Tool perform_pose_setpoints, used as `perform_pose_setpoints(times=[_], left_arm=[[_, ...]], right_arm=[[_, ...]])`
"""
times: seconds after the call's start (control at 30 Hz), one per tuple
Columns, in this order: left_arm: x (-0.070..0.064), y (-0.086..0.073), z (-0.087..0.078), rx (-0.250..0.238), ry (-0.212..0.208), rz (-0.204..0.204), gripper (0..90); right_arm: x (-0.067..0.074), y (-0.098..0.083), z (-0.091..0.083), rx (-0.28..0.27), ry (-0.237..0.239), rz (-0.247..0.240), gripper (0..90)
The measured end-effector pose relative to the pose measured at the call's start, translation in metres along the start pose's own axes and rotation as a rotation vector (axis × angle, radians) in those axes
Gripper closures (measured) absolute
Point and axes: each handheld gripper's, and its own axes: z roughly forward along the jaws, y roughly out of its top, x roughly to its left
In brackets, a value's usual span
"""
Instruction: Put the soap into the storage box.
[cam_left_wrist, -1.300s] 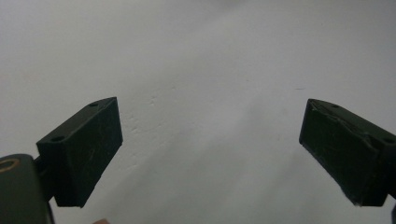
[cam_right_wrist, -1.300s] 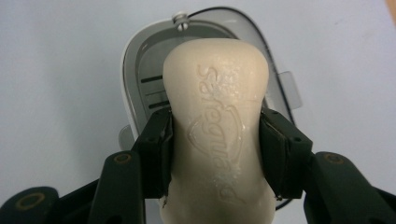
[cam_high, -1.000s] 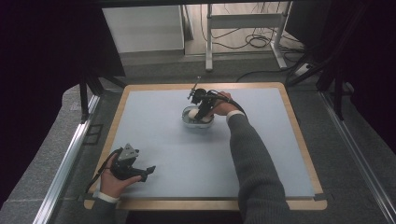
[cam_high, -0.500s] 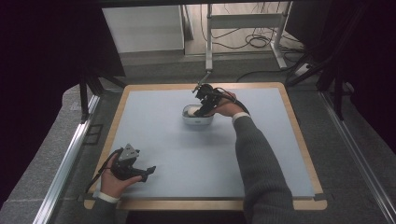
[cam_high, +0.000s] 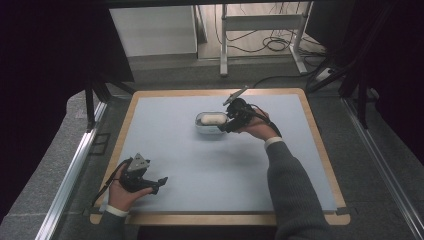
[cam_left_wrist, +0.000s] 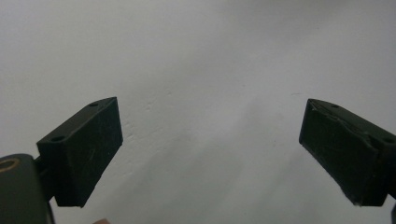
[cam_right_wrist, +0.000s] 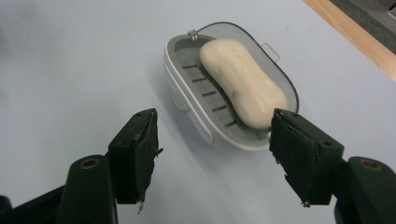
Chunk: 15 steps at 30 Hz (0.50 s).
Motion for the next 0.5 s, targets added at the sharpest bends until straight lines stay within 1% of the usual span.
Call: perform_pose_setpoints(times=[0.07,0.13,0.3,0.37,0.43,0.47,0.5], left_arm=[[0.0,0.002,0.001,-0.005,0.002,-0.003,6.5],[0.0,0.003,0.001,-0.002,0.003,0.002,6.5],[0.003,0.006,-0.002,-0.013,0.008,0.009,6.5],[0.005,0.005,-0.003,-0.017,0.01,0.004,6.5],[0.006,0.005,-0.003,-0.019,0.01,0.002,6.5],[0.007,0.005,-0.002,-0.028,0.009,-0.009,6.5],[0.007,0.005,-0.001,-0.03,0.008,-0.009,6.5]], right_arm=[[-0.001,-0.006,-0.006,-0.006,-0.006,0.011,32.1],[-0.001,-0.013,-0.011,-0.011,-0.013,0.014,32.1],[-0.001,-0.032,-0.021,-0.024,-0.014,0.039,31.8],[0.0,-0.042,-0.026,-0.034,-0.03,0.046,31.5],[0.004,-0.055,-0.031,-0.045,-0.046,0.067,31.1],[0.006,-0.059,-0.033,-0.046,-0.051,0.08,30.9],[0.007,-0.065,-0.035,-0.053,-0.059,0.092,30.7]])
